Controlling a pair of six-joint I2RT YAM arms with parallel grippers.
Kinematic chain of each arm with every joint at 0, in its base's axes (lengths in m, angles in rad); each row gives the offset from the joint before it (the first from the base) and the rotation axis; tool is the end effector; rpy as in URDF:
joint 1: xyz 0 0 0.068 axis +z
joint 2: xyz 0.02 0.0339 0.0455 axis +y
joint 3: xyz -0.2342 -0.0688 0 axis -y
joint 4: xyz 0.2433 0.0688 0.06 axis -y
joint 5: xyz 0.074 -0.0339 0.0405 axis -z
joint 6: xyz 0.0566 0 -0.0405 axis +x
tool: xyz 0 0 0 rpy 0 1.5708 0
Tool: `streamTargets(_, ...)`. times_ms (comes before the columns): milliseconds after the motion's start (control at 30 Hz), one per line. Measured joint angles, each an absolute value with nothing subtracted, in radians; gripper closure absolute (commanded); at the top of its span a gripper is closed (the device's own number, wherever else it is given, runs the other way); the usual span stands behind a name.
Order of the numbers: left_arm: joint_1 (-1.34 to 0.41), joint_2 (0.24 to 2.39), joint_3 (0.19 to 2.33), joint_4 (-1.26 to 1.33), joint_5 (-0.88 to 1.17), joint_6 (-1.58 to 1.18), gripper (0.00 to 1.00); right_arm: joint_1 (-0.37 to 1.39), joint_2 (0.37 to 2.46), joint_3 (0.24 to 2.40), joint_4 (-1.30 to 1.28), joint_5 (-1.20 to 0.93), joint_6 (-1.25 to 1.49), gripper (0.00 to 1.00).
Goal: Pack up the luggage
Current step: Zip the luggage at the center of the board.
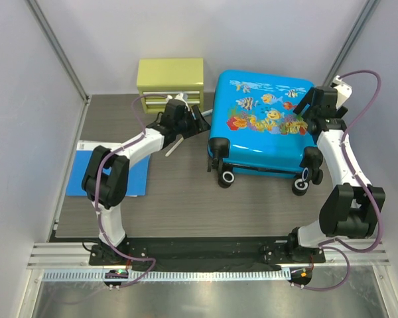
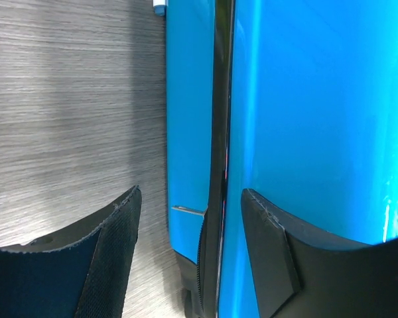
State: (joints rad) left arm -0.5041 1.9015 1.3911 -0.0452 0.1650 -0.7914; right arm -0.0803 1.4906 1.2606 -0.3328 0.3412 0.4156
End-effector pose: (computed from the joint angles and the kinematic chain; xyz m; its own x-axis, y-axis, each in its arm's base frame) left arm 0.3877 -0.2245 0.2000 -0.7504 -0.3874 -0.5355 0.0922 0.7409 -0.6652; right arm 0.3568 -0.0477 0.2820 -0.3422 0.4092 -0.8458 0.5420 0.8213 0.1781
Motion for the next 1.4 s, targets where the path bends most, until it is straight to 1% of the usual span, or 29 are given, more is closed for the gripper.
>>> streamTargets(300,-0.521,1.947,1.444,-0.038,0.148,-0.800,0.38,-0.081,1.585,1.388,-0.414,0.353,0.408,0.06)
streamTargets(500,-0.562,1.956,1.464,-0.039,0.103,-0.783,0.38,-0.092,1.672,1.498,-0.410,0.366,0.379,0.06)
streamTargets(700,-0.618,1.980,1.491,-0.035,0.101,-0.762,0.38,-0.120,1.771,1.614,-0.396,0.357,0.325,0.06)
streamTargets(800,-0.654,1.991,1.492,-0.010,0.155,-0.757,0.38,-0.127,1.836,1.717,-0.416,0.348,0.290,0.05)
streamTargets(900,-0.717,2.009,1.484,0.031,0.272,-0.763,0.38,-0.102,1.898,1.843,-0.509,0.259,0.294,0.05)
streamTargets(1033,-0.846,2.017,1.416,0.096,0.411,-0.780,0.38,-0.056,1.948,1.978,-0.656,0.196,0.295,0.05)
streamTargets(1100,-0.873,2.000,1.356,0.119,0.453,-0.786,0.37,-0.045,1.951,2.017,-0.732,0.170,0.301,0.06)
streamTargets(1167,-0.852,1.974,1.306,0.122,0.461,-0.792,0.37,-0.031,1.941,2.027,-0.785,0.150,0.306,0.06)
streamTargets(1233,-0.794,1.937,1.255,0.122,0.461,-0.799,0.37,-0.015,1.911,2.008,-0.825,0.138,0.308,0.07)
streamTargets(1300,-0.725,1.897,1.216,0.124,0.453,-0.801,0.37,0.009,1.839,1.923,-0.844,0.127,0.309,0.07)
streamTargets(1400,-0.641,1.845,1.182,0.129,0.442,-0.794,0.37,0.069,1.665,1.741,-0.876,0.100,0.309,0.09)
